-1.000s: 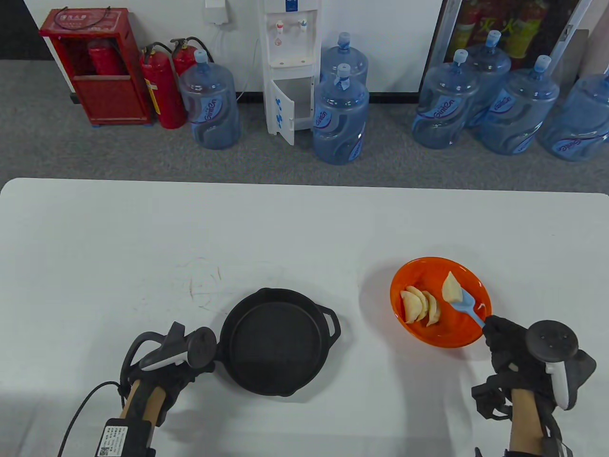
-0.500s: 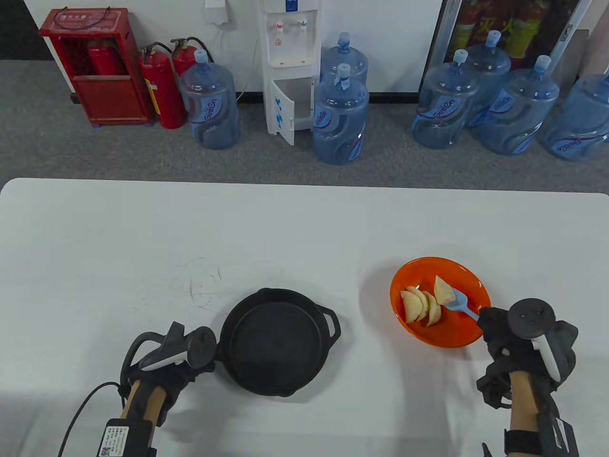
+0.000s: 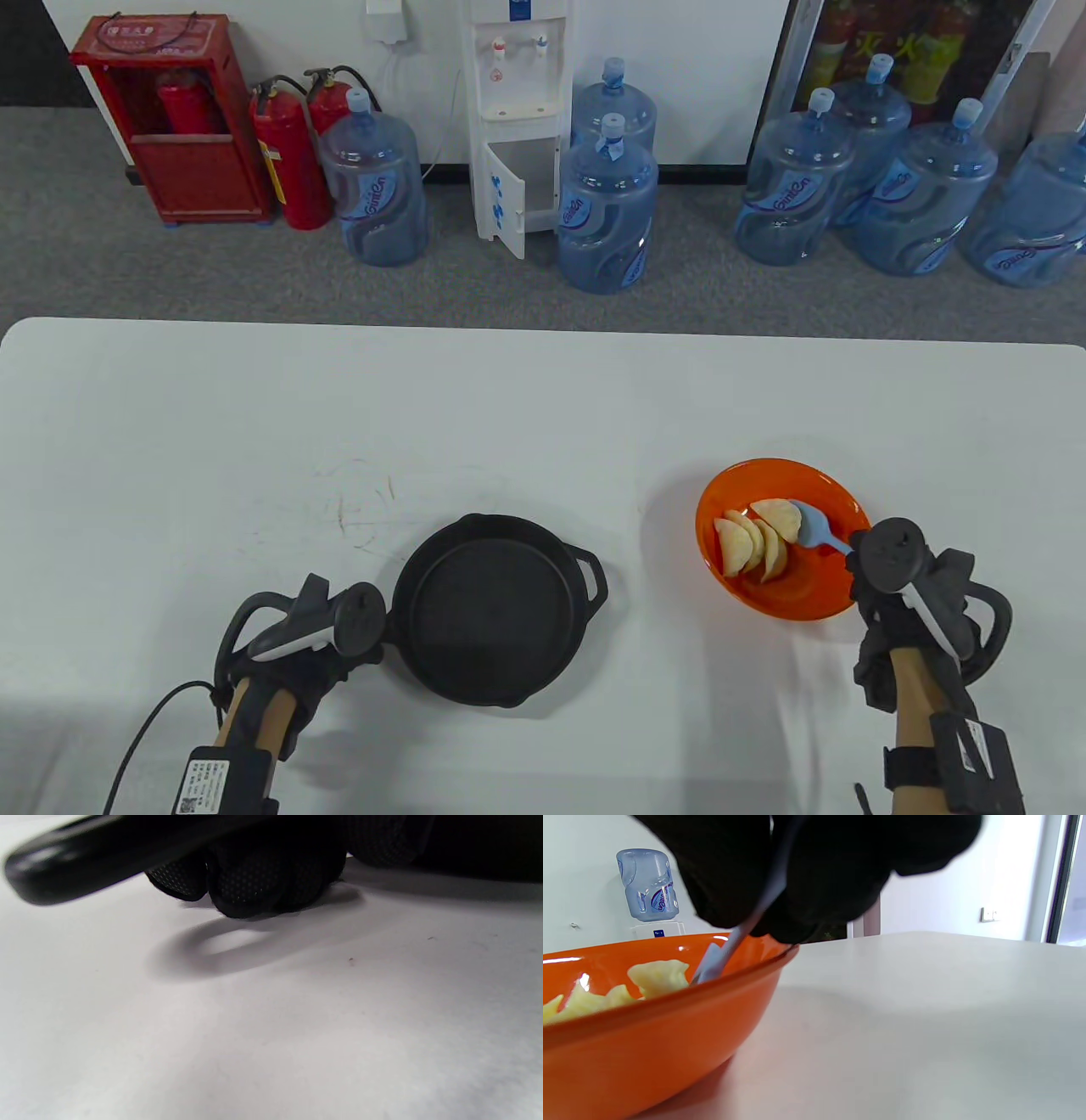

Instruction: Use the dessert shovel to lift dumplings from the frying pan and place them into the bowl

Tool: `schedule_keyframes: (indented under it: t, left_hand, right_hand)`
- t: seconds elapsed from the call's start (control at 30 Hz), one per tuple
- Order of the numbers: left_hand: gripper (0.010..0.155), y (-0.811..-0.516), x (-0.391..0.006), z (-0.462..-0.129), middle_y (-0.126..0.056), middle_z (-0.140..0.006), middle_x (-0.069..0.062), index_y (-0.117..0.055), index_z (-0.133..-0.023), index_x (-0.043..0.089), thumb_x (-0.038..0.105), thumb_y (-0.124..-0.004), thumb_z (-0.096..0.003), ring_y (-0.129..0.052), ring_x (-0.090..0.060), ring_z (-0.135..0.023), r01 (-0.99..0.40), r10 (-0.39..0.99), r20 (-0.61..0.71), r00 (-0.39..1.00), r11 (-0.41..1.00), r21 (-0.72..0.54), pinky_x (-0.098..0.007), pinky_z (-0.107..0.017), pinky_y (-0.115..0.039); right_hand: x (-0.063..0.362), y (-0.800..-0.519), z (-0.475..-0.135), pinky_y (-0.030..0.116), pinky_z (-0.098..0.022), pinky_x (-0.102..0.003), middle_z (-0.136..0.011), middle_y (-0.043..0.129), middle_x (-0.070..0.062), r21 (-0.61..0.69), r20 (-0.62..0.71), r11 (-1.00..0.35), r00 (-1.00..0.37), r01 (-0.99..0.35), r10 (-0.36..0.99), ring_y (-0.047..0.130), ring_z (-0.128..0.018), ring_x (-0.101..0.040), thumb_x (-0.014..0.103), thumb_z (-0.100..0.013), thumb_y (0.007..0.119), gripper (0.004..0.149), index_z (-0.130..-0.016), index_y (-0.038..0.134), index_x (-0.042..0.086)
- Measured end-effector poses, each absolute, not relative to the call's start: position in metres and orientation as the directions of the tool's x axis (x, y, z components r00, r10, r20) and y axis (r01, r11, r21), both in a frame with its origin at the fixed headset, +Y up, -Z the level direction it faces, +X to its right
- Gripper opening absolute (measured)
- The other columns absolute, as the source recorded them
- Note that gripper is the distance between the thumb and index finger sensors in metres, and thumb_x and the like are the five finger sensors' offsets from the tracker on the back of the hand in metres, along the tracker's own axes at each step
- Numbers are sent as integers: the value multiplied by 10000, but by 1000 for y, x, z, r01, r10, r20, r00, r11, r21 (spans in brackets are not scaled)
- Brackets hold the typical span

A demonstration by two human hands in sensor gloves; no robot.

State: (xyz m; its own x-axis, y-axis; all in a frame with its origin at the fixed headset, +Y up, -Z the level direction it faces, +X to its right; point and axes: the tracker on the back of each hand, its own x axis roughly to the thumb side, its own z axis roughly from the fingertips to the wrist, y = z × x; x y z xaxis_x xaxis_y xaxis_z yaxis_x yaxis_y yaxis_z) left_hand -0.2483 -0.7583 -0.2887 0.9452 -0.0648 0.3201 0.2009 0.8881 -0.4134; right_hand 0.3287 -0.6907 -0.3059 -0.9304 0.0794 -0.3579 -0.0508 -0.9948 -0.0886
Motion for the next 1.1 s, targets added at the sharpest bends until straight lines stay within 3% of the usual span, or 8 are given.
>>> schedule_keyframes:
  t: [0.7, 0.97, 1.1]
  left_hand:
    - [523, -758, -248, -289, -853, -875, 77, -656, -1038, 277, 495, -683, -564, -986, -126, -686, 203, -66, 321, 945, 885, -418, -499, -756, -768]
    - [524, -758, -248, -289, -851, -879, 80, -653, -1040, 279, 496, -681, -564, -985, -126, -691, 206, -68, 320, 945, 884, -420, -499, -757, -767]
    - [524, -758, -248, -289, -852, -879, 79, -655, -1040, 278, 495, -682, -564, -985, -128, -692, 206, -68, 320, 945, 884, -420, -500, -757, -766]
  right_hand:
    - [335, -673, -282, 842, -423, -422, -934, 881, -33, -186, -386, -979, -923, 82, -4, 969, -537, -187, 356, -579, 849, 383, -962, 851, 335]
    - [324, -652, -270, 851, -428, -419, -937, 879, -38, -272, -332, -962, -940, 22, 73, 976, -543, -181, 355, -582, 845, 393, -973, 842, 327]
    - [298, -639, -264, 862, -397, -397, -928, 885, -41, -316, -218, -948, -968, -46, 120, 983, -510, -169, 360, -583, 840, 398, -979, 840, 317]
